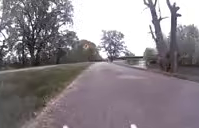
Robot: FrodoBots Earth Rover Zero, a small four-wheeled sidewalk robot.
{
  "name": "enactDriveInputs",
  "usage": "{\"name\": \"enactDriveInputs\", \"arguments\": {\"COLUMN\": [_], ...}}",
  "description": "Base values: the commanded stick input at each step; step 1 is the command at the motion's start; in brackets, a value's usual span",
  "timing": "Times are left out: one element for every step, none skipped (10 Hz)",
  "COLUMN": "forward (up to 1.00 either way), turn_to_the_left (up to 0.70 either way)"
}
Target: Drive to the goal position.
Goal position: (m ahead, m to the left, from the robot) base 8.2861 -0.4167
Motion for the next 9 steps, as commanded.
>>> {"name": "enactDriveInputs", "arguments": {"forward": [1.0,1.0,1.0,1.0,1.0,1.0,1.0,1.0,1.0], "turn_to_the_left": [0.0,0.0,0.0,0.0,0.0,0.0,0.0,0.0,0.0]}}
